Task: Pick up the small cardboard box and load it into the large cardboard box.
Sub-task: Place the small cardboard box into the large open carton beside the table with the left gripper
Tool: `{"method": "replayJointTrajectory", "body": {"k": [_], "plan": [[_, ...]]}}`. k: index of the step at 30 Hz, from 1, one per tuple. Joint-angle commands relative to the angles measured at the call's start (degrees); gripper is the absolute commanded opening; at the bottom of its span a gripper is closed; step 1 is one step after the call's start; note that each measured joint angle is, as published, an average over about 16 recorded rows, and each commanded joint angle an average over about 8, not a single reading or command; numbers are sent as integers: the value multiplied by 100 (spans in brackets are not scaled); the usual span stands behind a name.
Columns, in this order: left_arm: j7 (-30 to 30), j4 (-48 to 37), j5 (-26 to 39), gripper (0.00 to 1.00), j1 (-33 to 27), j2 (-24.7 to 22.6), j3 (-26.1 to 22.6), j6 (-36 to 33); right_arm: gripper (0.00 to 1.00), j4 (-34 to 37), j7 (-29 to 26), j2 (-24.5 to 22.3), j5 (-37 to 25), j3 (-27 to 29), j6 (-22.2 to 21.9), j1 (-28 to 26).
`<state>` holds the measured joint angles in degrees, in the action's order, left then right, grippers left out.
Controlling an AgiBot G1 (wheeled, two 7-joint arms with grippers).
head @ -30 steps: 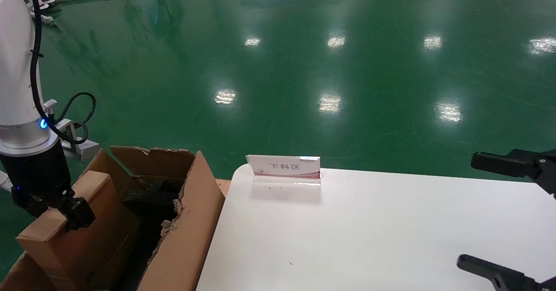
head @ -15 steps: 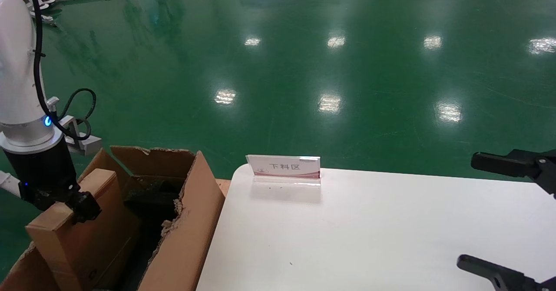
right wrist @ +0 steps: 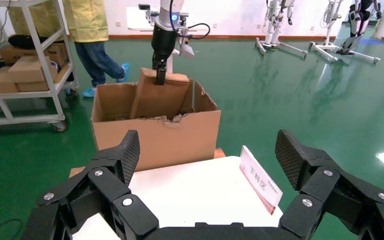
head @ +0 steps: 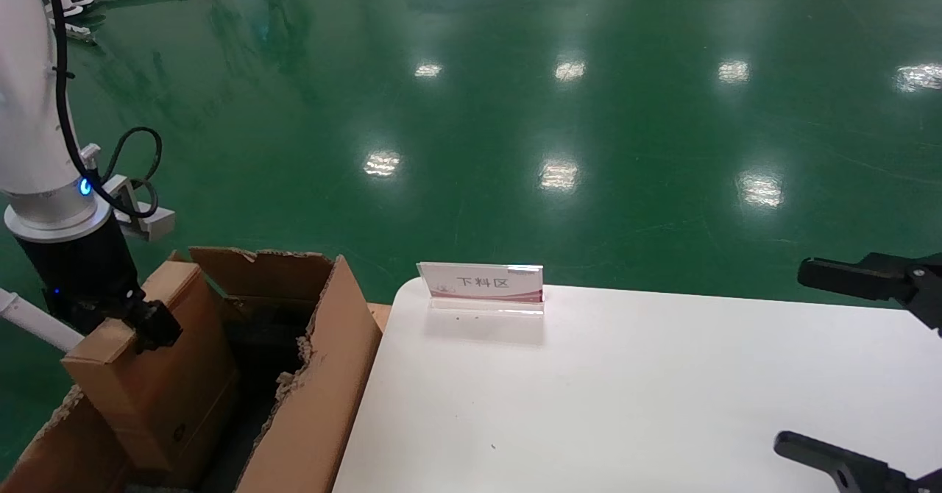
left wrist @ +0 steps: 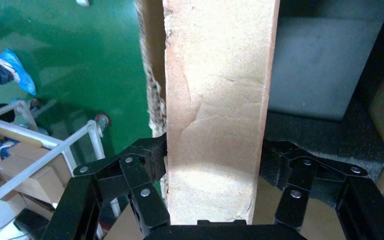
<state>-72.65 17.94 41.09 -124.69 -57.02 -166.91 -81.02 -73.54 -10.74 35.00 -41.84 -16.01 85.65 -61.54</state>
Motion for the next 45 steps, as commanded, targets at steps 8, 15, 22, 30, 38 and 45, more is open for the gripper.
{"method": "replayJointTrajectory", "body": {"k": [8,15,22,30,38,45], "plan": [[22,-161,-42,0,118,-8,51,42,100,0,0,0,0,0,0,0],[46,-204,-77,44,293,27,82,50,100,0,0,0,0,0,0,0],[59,-211,-91,100,410,53,94,49,100,0,0,0,0,0,0,0],[64,-213,-97,100,455,63,98,49,100,0,0,0,0,0,0,0],[67,-218,-100,100,480,68,101,53,100,1,0,-1,1,0,-1,1],[68,-221,-101,100,490,69,103,55,100,1,1,-1,1,0,-2,2]]}}
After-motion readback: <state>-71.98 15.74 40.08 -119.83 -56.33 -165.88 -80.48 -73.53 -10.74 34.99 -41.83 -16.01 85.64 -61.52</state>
